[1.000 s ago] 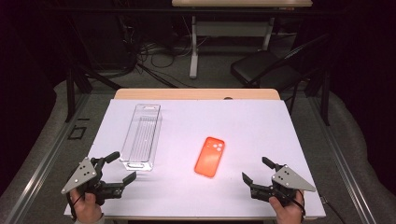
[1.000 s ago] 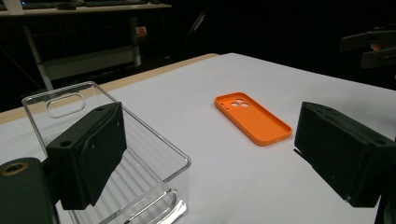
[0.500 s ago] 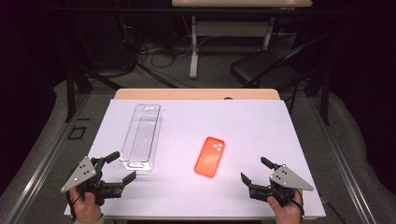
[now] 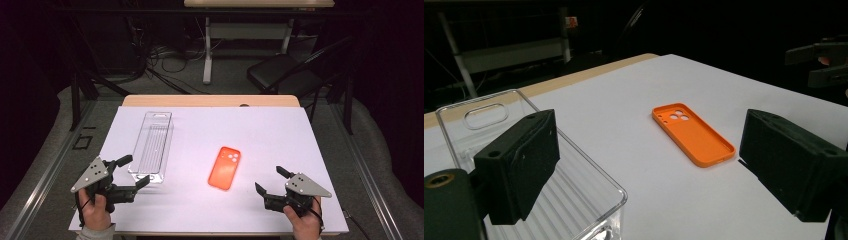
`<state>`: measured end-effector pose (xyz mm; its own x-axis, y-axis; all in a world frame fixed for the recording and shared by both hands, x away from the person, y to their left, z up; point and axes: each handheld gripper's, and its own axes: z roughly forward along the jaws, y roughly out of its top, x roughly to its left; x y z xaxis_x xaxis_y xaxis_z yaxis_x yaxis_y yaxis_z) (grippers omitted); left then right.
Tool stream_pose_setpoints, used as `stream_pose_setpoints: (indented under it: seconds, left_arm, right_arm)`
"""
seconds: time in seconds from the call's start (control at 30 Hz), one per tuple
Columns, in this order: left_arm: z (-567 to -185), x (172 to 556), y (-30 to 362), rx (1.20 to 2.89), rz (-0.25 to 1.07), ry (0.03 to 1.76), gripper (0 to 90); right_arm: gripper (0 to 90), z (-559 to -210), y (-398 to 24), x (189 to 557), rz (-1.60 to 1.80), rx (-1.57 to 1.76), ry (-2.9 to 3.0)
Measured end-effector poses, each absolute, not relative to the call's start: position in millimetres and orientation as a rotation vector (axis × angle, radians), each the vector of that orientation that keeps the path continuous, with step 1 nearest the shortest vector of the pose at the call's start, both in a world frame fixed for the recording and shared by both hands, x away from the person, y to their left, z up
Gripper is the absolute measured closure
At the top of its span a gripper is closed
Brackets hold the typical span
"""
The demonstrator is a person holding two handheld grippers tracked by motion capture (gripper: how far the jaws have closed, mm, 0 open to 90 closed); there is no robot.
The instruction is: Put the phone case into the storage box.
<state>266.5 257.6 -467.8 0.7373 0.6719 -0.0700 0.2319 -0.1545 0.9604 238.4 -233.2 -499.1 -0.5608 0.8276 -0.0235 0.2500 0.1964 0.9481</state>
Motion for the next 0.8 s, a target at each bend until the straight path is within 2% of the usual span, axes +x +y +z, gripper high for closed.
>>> stream_pose_setpoints:
  seconds: [0.8]
  left_arm:
    - [-441.6, 310.5, 235.6, 1.778, 0.389, 0.746, 9.0]
  right_arm:
    - [14.0, -487.1, -235.3, 255.4, 1.375, 1.058, 1.951]
